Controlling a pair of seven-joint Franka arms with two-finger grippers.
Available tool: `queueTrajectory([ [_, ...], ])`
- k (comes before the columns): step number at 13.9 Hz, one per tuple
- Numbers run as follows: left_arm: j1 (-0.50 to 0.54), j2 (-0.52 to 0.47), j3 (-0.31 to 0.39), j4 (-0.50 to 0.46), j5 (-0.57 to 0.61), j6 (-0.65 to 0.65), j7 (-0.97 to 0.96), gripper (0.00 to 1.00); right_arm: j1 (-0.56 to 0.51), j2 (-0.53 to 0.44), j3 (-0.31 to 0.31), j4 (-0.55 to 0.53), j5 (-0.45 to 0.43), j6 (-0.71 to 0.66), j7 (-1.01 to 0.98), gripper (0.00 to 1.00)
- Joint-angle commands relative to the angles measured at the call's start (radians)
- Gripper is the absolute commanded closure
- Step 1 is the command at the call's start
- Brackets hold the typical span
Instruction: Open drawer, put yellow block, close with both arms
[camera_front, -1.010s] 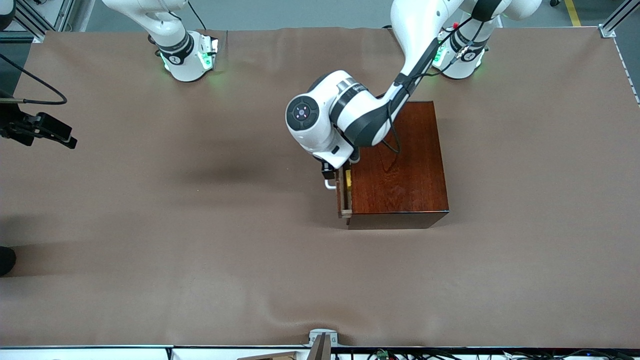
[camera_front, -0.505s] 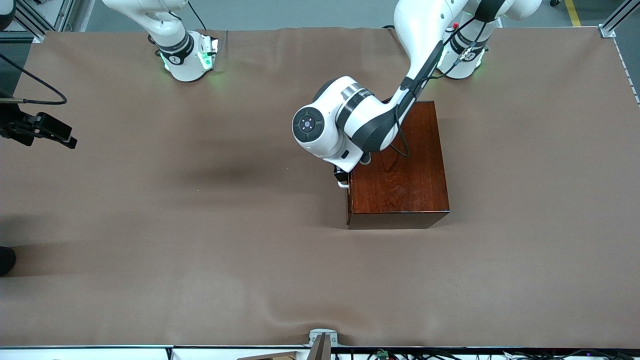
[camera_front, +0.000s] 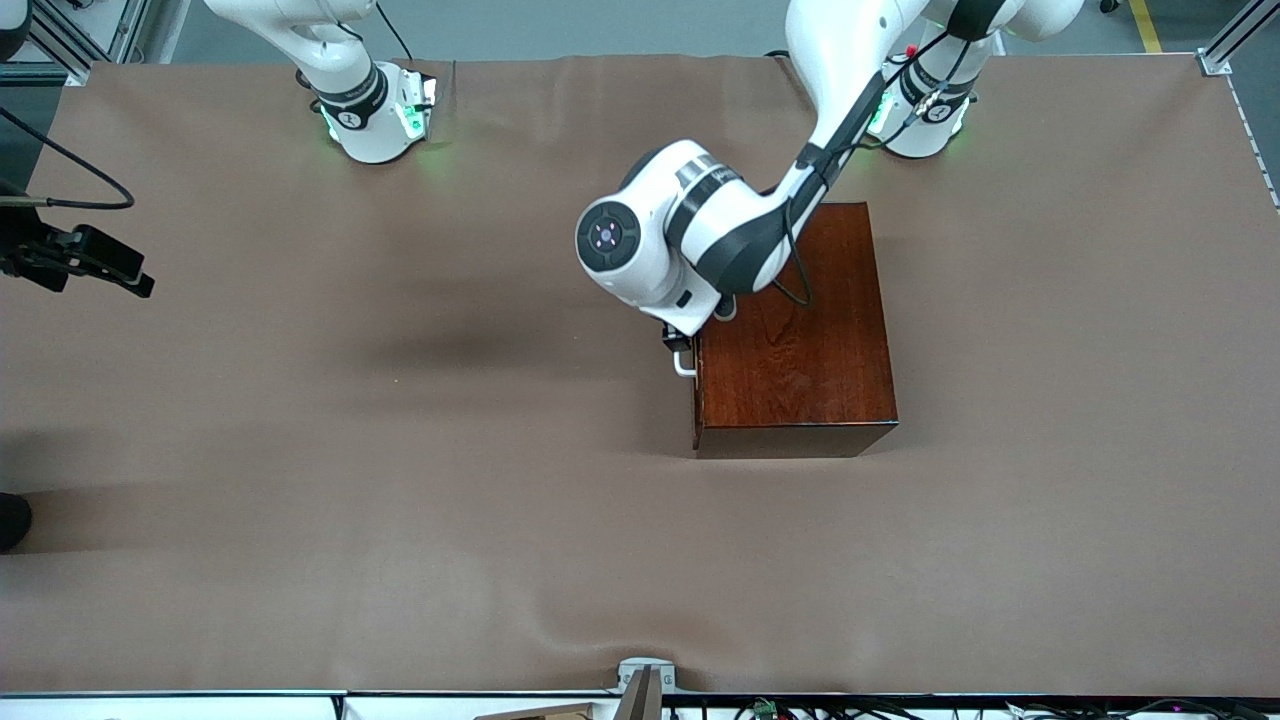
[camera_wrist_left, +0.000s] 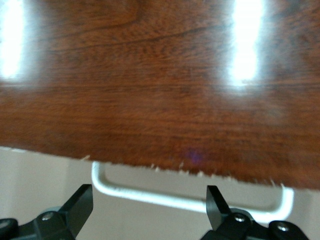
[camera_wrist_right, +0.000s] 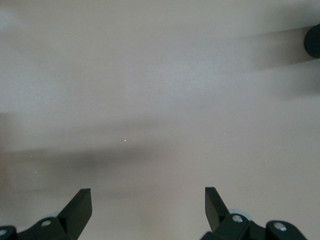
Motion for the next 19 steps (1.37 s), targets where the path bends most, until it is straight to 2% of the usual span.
queueTrajectory([
  [1,-0.003,-0.073,0.009,0.004,0.000,-0.011,0.000,0.00,-0.009,-0.021,0.010,-0.010,-0.009,-0.001,-0.003,0.00],
  [5,0.033,-0.146,0.047,-0.006,0.003,-0.013,0.184,0.00,-0.009,-0.021,0.010,-0.010,-0.009,-0.001,-0.003,0.00],
  [10,0.253,-0.202,0.038,-0.035,-0.011,-0.027,0.480,0.00,-0.011,-0.021,0.010,-0.010,-0.009,0.003,-0.003,0.00],
  [13,0.383,-0.234,0.035,-0.047,-0.012,-0.086,0.685,0.00,-0.011,-0.020,0.010,-0.007,-0.009,0.007,-0.003,0.00],
  [19,0.609,-0.404,0.035,-0.216,-0.037,-0.091,1.055,0.00,-0.011,-0.020,0.010,-0.007,-0.009,0.006,-0.003,0.00],
])
